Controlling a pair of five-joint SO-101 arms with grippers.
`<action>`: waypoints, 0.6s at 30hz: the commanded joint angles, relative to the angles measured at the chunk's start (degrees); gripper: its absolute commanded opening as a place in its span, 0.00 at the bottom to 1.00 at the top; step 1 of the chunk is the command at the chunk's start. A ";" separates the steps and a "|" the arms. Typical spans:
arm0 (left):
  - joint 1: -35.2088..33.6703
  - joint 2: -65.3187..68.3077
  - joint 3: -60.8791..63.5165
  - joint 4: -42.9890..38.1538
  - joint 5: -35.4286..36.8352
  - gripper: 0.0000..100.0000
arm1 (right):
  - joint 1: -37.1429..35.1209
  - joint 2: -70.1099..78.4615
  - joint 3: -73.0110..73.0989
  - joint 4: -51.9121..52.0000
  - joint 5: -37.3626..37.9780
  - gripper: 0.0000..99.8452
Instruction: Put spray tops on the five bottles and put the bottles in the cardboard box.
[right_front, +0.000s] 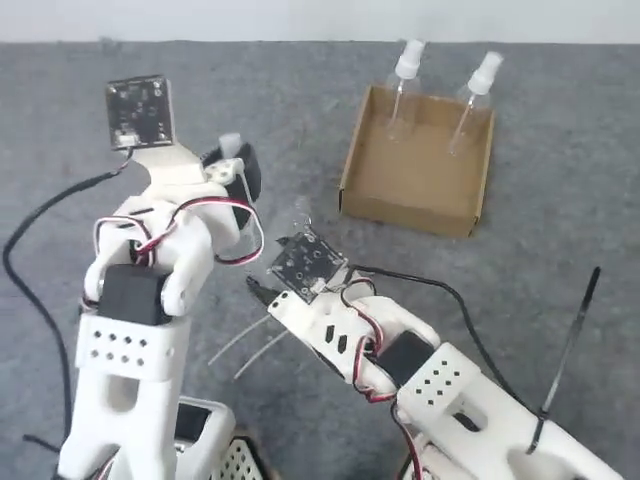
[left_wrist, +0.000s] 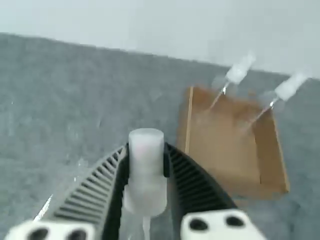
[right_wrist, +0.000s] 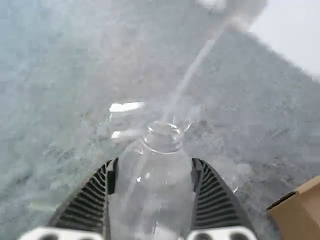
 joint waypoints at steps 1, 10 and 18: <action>0.35 -0.09 0.48 1.14 -3.34 0.01 | 1.71 -2.59 2.46 -10.07 -3.25 0.01; 4.57 -0.09 5.49 0.88 -6.51 0.01 | 1.98 -2.59 4.57 -12.62 -6.07 0.01; 4.22 -0.53 5.49 4.48 -6.68 0.01 | 2.15 -2.42 4.84 -12.70 -6.24 0.01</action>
